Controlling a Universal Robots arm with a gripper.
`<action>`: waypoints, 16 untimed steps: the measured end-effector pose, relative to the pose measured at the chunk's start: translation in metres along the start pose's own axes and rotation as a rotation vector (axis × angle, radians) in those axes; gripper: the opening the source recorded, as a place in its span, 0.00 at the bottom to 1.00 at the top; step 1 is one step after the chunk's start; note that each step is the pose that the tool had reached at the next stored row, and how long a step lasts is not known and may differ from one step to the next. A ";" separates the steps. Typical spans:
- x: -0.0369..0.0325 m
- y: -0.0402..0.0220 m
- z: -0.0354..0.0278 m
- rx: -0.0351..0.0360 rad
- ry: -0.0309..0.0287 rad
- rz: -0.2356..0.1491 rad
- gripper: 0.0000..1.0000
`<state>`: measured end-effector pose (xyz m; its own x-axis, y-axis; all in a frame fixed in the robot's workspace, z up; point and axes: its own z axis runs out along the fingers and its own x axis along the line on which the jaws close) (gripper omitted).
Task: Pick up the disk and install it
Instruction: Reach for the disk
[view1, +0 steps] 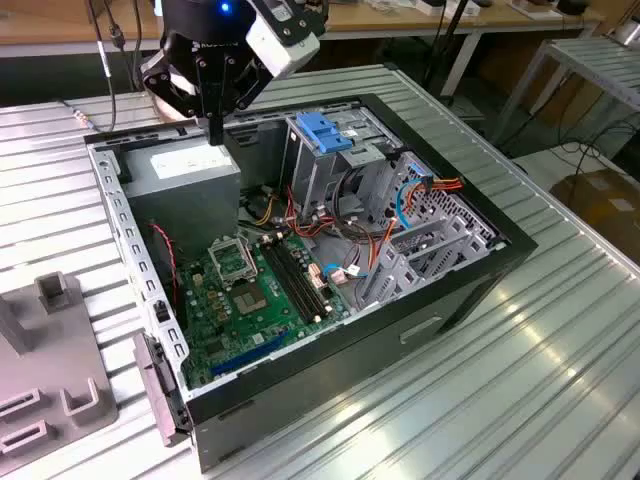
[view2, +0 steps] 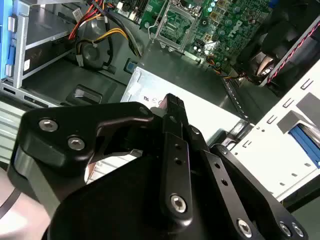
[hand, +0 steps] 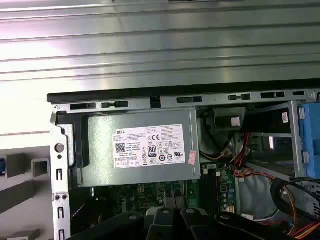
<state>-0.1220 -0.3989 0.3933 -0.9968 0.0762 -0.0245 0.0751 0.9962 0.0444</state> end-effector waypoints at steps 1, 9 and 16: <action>0.0004 0.0000 -0.0001 0.0001 0.0001 0.000 0.10; 0.0034 -0.0002 -0.0001 0.0000 0.0001 0.000 0.10; 0.0061 -0.0005 -0.0001 0.0000 0.0000 0.000 0.10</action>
<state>-0.1281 -0.3989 0.3933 -0.9968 0.0762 -0.0245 0.0751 0.9962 0.0444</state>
